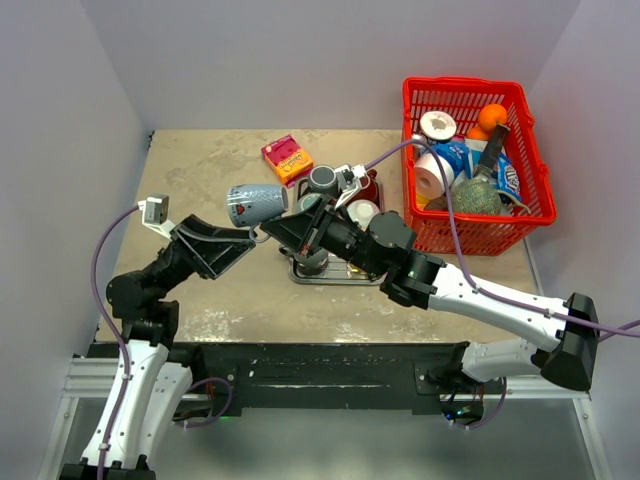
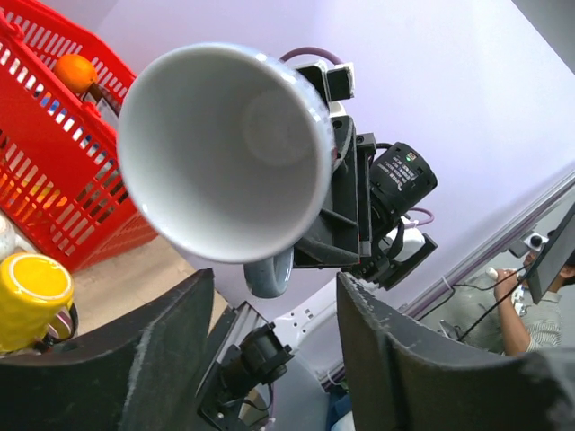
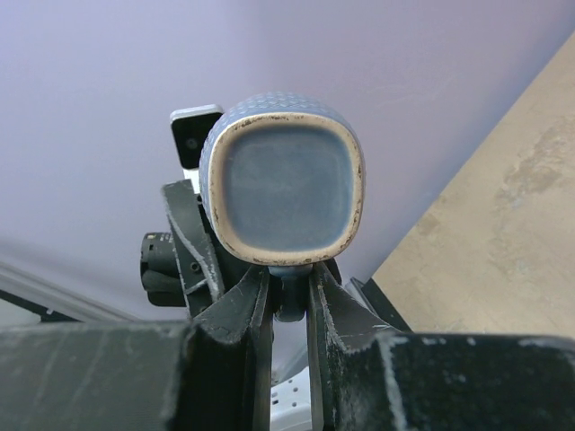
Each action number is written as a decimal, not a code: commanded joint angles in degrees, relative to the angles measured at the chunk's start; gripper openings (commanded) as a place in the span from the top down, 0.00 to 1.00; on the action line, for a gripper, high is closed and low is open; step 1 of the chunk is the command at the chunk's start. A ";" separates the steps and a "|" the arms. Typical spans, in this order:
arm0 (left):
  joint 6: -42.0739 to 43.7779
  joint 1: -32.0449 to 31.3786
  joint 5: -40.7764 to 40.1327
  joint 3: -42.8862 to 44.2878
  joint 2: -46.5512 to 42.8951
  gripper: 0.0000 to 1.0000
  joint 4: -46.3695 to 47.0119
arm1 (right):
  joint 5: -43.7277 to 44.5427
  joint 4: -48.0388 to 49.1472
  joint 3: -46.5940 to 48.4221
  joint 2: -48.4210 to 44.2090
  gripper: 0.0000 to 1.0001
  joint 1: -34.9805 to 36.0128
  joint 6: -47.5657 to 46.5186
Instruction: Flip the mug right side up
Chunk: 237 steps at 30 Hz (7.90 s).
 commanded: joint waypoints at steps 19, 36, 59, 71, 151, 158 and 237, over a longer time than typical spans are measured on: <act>-3.05 -0.63 -5.99 -0.39 1.57 0.60 5.69 | -0.79 18.11 -1.39 3.14 1.00 0.30 5.71; 5.11 -0.63 -9.42 1.54 5.35 1.00 -2.38 | 2.46 11.26 -1.92 3.67 0.72 0.21 4.05; 63.54 0.69 -52.74 38.01 43.45 1.00 -53.27 | 30.58 -31.88 -2.27 -5.56 0.20 -0.49 2.91; 70.78 3.94 -63.12 54.01 66.85 1.00 -65.58 | 33.66 -41.29 -6.32 -15.66 0.19 -1.11 1.32; 54.79 11.85 -17.42 3.21 13.52 0.01 -43.88 | 33.22 -44.03 -9.22 12.80 0.34 -12.09 -17.48; 55.05 11.85 -17.16 3.57 15.19 0.01 -43.88 | 35.50 -43.41 -7.90 17.81 0.39 -13.76 -16.61; 9.52 -11.00 -5.82 -0.48 8.25 0.30 -1.16 | -4.57 10.91 -4.74 -5.04 1.00 -1.90 2.11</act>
